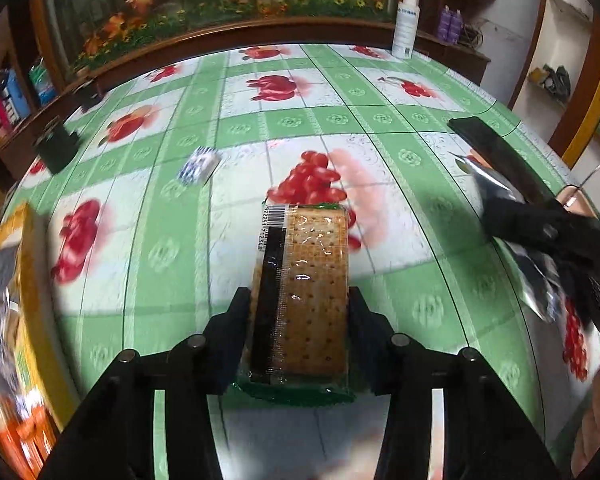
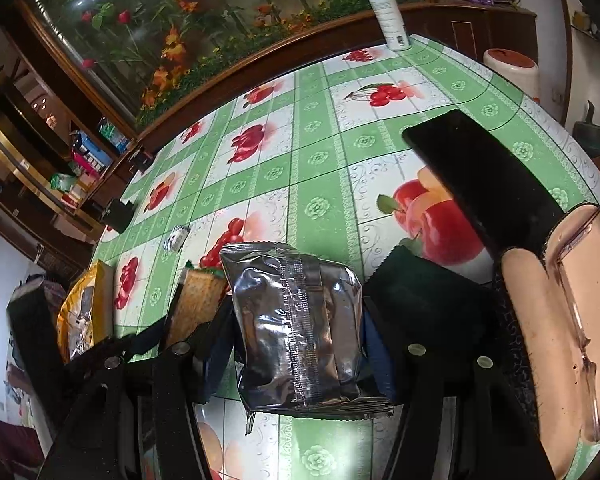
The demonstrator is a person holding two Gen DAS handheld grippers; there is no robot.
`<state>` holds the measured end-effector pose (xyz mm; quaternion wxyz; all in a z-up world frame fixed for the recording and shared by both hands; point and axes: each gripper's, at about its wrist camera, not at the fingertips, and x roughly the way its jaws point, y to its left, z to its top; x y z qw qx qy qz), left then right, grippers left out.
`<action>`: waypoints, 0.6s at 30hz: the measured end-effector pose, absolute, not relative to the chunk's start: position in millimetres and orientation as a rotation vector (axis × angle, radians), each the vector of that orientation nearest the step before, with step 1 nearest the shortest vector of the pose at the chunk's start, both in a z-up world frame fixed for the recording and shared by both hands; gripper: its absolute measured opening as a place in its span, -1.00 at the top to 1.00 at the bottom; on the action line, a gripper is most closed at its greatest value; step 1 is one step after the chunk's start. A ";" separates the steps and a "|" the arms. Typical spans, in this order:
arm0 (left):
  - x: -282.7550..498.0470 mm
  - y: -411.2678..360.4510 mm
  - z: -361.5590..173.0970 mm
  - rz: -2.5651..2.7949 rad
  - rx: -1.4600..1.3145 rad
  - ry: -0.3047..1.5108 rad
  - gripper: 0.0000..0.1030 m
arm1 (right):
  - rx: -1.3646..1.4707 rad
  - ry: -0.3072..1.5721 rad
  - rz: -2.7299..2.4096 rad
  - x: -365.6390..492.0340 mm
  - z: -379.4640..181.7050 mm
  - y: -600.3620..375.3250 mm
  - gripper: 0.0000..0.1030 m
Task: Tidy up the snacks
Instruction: 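Grasp the green-wrapped cracker pack with left tool while right tool holds silver bag, then lift the silver bag and cracker pack and carry them toward the tray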
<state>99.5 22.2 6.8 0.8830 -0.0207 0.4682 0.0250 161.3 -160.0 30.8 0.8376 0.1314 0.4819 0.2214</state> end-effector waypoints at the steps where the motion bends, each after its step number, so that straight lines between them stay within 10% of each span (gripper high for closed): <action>1: 91.2 25.3 8.0 0.049 -0.060 0.965 0.11 | 0.270 1.019 0.471 160.4 30.4 -157.8 -0.23; 18: 21.2 61.8 29.8 0.158 -0.103 0.828 0.11 | 0.117 1.016 0.557 136.0 22.0 -115.3 -0.23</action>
